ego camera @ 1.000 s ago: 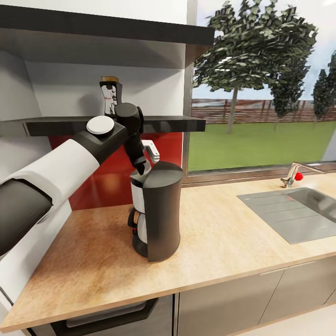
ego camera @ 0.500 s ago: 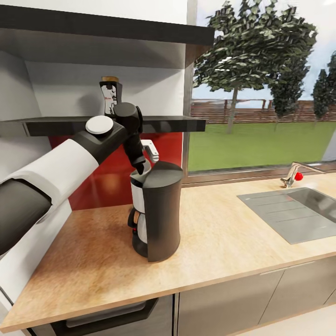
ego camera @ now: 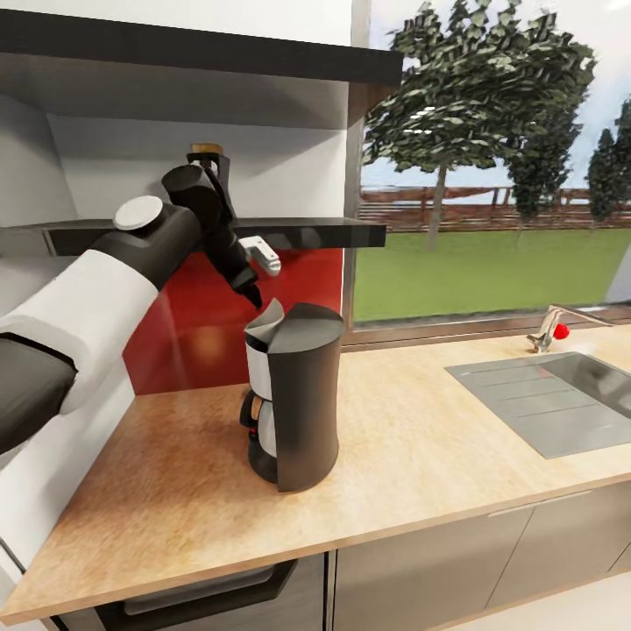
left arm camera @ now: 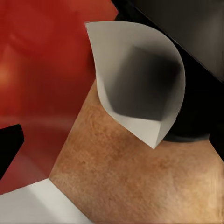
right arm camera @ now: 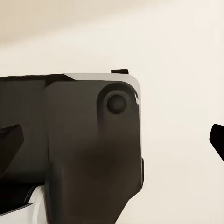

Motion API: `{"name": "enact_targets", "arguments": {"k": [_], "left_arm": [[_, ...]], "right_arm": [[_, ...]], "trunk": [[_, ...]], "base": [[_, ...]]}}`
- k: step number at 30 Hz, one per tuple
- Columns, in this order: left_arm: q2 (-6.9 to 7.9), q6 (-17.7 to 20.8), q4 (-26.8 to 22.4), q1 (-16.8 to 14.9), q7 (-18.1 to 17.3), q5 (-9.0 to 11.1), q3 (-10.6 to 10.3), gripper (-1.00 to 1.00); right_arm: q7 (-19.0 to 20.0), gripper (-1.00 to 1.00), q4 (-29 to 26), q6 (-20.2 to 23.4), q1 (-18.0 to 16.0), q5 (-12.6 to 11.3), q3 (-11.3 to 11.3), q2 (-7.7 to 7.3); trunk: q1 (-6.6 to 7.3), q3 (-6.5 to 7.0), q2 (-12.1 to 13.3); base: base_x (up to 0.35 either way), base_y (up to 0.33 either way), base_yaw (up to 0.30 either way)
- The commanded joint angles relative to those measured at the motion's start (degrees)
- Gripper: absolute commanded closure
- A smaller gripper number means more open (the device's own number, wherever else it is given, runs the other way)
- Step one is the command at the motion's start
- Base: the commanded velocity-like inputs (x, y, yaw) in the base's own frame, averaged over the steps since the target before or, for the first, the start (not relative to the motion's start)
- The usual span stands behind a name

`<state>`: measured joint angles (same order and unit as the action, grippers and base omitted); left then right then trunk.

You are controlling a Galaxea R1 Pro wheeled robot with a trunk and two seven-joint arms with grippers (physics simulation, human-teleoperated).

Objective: Set up a coffee station on the kitchen countertop: keep the coffee maker on the countertop, move the bottle of coffee from the kitchen shelf to the counter next to the coffee maker, place a paper coffee filter on top of the coffee maker, put the saucer next to the coffee maker with the coffee cup on the saucer, and place the electric kettle next to the coffee maker.

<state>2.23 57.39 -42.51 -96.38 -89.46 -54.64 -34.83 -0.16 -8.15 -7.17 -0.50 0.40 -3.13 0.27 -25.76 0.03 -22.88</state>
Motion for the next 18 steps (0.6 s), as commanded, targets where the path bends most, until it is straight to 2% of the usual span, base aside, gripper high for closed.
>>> {"name": "enact_targets", "arguments": {"k": [1, 3, 4, 6, 9, 13, 18], "left_arm": [[0.15, 0.6, -0.1, 0.0, -0.5, -0.4, 0.2, -1.00], [0.37, 0.7, -0.1, 0.1, -0.5, -0.4, 0.7, -1.00], [0.61, 0.6, -0.1, 0.3, -0.5, -0.4, 2.0, -1.00], [0.68, 0.6, -0.1, 0.3, -0.5, -0.4, 3.0, -1.00], [0.74, 0.6, -0.1, 0.4, -0.5, -0.5, 6.3, -1.00], [0.75, 0.5, -0.1, 0.5, -0.5, -0.5, 9.7, -1.00], [0.75, 0.5, -0.1, 0.6, -0.5, -0.6, 10.9, -1.00]], "right_arm": [[0.0, -1.00, 0.1, -0.2, 0.0, 0.0, -0.3, 0.03], [0.0, -1.00, 0.1, -0.2, 0.0, 0.0, -0.3, 0.03], [0.0, -1.00, 0.1, -0.2, 0.0, 0.0, -0.3, 0.02], [0.0, -1.00, 0.1, -0.2, 0.0, 0.0, -0.3, 0.04], [0.0, -1.00, 0.0, -0.3, 0.0, 0.0, -0.3, 0.01], [0.0, -1.00, 0.0, -0.3, 0.0, 0.0, -0.3, 0.00], [0.0, -1.00, 0.0, -0.3, 0.0, 0.0, -0.3, 0.00]], "trunk": [[-0.02, -0.03, 0.0], [-0.02, -0.03, 0.0], [-0.02, -0.03, 0.0], [-0.02, -0.03, 0.0], [-0.02, -0.03, 0.0], [-0.02, -0.03, 0.0], [-0.02, -0.03, 0.0]], "base": [[0.000, 0.000, 0.000], [0.000, 0.000, 0.000], [0.000, 0.000, 0.000], [0.000, 0.000, 0.000], [0.000, 0.000, 0.000], [0.000, 0.000, 0.000], [-0.005, -0.004, 0.000]]}}
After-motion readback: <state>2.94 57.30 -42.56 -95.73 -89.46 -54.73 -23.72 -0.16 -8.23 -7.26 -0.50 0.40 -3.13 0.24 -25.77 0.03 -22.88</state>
